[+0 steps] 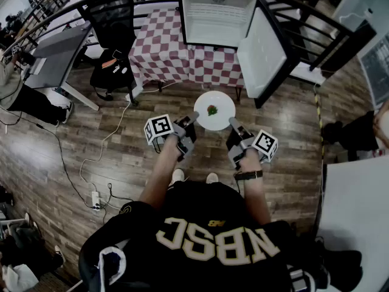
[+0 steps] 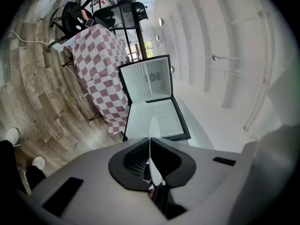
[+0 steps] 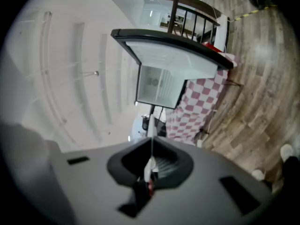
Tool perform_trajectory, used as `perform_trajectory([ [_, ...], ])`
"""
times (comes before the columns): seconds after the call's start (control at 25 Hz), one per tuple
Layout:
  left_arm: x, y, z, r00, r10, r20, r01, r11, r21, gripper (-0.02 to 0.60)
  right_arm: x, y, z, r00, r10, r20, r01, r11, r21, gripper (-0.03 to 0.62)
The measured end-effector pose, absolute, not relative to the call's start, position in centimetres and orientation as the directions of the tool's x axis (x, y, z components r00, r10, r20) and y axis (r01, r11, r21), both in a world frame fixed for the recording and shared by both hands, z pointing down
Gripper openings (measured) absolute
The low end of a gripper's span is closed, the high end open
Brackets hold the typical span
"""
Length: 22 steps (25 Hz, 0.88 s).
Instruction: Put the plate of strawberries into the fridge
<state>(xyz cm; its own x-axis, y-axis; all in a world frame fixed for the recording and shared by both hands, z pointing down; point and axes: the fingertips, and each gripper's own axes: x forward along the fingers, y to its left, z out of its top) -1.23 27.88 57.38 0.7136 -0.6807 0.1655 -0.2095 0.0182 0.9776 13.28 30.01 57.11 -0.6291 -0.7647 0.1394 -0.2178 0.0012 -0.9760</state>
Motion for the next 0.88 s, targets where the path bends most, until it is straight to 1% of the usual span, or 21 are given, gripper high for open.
perform_trajectory([
  [0.4, 3.2, 29.7, 56.8, 0.689, -0.707, 0.160, -0.210, 0.017, 0.978, 0.025, 17.6, 31.1, 56.5, -0.653, -0.748, 0.119, -0.206, 0.025, -0.978, 0.026],
  [0.72, 0.3, 31.1, 56.2, 0.615, -0.769, 0.172, -0.229, 0.034, 0.973, 0.025, 14.9, 31.0, 56.6, -0.724, -0.684, 0.094, -0.174, 0.049, -0.983, 0.026],
  [0.88, -0.6, 30.6, 56.9, 0.602, -0.779, 0.175, -0.236, 0.035, 0.971, 0.025, 14.0, 30.4, 57.2, -0.737, -0.669, 0.092, -0.169, 0.052, -0.984, 0.026],
])
